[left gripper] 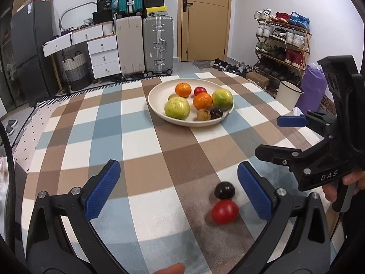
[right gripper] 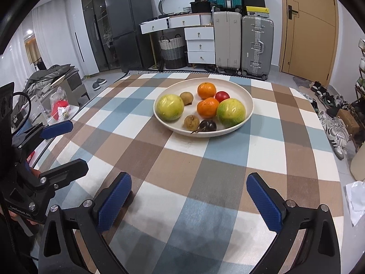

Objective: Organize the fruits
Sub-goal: 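Move both tools toward the red tomato and dark plum on the table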

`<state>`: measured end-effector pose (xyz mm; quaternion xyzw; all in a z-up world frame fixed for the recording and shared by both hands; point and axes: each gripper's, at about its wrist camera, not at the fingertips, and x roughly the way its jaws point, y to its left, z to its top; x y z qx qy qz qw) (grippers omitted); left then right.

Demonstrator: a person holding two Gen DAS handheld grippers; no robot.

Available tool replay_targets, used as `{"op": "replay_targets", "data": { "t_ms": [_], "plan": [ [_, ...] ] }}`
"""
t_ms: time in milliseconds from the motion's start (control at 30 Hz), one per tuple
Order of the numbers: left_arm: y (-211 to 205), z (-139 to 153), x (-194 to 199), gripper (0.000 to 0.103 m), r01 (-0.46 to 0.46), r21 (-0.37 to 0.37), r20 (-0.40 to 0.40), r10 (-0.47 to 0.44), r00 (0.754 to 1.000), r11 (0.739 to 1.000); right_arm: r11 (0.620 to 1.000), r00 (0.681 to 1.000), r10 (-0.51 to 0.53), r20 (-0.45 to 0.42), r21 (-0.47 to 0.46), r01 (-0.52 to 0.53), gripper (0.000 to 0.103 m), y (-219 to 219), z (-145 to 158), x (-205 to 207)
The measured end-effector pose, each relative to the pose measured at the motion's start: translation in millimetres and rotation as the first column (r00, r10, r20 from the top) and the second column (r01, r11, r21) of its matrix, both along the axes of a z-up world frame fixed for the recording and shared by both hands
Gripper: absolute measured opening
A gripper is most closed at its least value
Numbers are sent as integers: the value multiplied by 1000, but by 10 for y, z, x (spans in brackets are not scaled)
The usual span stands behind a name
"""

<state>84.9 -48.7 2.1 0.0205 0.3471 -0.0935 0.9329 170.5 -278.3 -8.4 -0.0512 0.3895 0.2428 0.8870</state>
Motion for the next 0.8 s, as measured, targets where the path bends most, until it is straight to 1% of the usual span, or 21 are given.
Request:
{"op": "replay_targets", "data": {
  "t_ms": [133, 300, 400, 500, 567, 667, 733, 767, 800],
  "plan": [
    [-15, -64, -122, 102, 15, -15, -27, -15, 1000, 1000, 1000, 1000, 13, -10, -11, -14, 103, 27, -25, -60],
    [-124, -169, -244, 102, 50, 6, -57, -50, 997, 999, 999, 1000, 20, -21, -25, -21, 102, 50, -67, -106],
    [-205, -250, -257, 102, 71, 24, -83, -69, 994, 997, 999, 999, 18, -31, -33, -19, 103, 54, -102, -117],
    [-263, -336, -234, 102, 87, 26, -114, -84, 990, 996, 999, 999, 17, -40, -39, -18, 103, 53, -127, -118],
    [-281, -383, -210, 97, 100, 18, -129, -97, 987, 995, 999, 999, 15, -44, -44, -17, 103, 54, -142, -118],
    [-313, -445, -165, 86, 115, 14, -156, -112, 981, 993, 999, 999, 12, -51, -47, -14, 103, 57, -163, -107],
    [-333, -481, -142, 71, 127, 8, -170, -124, 978, 992, 999, 998, 13, -55, -48, -16, 102, 61, -180, -99],
    [-335, -495, -128, 66, 133, 2, -176, -130, 976, 991, 999, 998, 13, -56, -49, -16, 102, 65, -186, -97],
    [-341, -506, -122, 57, 142, -7, -180, -141, 974, 990, 999, 998, 14, -58, -49, -17, 103, 69, -193, -93]
  ]
}}
